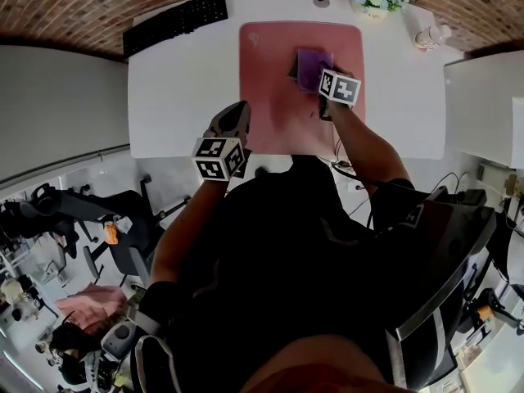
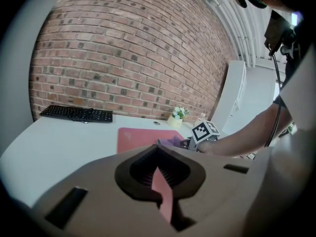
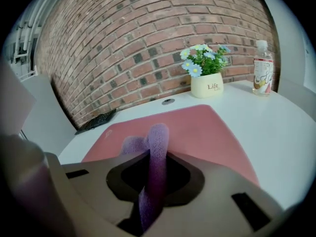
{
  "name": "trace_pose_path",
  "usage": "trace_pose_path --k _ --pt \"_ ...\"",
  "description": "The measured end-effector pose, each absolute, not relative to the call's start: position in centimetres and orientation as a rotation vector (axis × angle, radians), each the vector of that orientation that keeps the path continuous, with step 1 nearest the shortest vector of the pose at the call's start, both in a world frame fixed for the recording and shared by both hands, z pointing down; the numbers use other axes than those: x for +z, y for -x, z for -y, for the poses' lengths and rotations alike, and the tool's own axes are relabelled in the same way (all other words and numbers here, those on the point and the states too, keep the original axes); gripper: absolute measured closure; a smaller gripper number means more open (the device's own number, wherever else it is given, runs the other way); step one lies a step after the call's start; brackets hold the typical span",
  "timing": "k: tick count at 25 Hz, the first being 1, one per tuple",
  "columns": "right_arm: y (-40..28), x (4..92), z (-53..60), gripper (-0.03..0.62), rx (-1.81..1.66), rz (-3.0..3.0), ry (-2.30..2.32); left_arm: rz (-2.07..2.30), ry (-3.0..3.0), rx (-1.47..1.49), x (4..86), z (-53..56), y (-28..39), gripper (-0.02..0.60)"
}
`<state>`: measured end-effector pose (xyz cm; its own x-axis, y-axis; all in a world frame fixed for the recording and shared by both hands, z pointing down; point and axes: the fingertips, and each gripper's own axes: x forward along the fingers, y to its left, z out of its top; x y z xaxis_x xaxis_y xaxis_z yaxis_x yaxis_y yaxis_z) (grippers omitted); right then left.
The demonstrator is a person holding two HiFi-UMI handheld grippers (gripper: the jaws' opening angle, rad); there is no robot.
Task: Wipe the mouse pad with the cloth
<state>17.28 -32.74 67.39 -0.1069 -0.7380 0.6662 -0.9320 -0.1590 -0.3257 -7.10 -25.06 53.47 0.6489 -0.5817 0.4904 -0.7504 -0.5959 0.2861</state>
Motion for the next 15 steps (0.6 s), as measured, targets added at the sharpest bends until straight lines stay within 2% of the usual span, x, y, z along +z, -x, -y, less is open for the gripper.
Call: trace_pose_path --k 15 --pt "-24.8 67.6 29.7 0.534 1.121 1.725 -2.032 0.950 -2.436 0.465 52.8 25.7 4.2 0.581"
